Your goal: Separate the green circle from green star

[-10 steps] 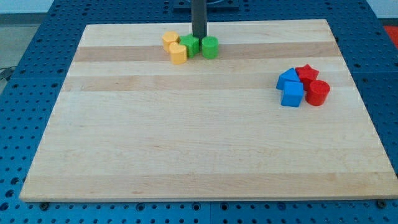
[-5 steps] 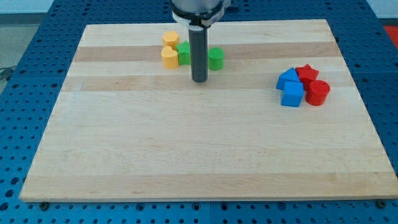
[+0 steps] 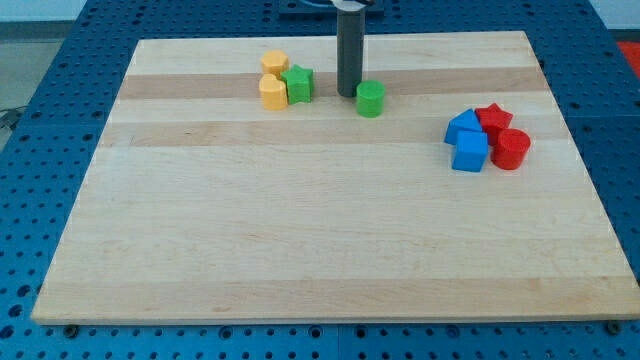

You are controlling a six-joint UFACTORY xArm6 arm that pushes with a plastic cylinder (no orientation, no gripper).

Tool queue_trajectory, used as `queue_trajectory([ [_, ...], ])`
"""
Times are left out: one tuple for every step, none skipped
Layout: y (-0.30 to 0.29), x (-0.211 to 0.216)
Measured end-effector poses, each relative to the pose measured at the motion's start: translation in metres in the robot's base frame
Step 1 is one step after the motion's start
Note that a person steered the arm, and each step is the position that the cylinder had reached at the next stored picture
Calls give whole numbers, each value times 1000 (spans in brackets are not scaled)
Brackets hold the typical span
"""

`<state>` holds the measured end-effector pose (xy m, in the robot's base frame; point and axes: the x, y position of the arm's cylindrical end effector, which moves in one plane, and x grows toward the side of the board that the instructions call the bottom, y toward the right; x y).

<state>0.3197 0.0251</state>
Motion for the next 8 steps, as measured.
queue_trajectory([
  [0,45],
  [0,110],
  [-5,122],
  [-19,66],
  [-29,-10],
  [-15,-57],
  [41,-56],
  [39,-44],
])
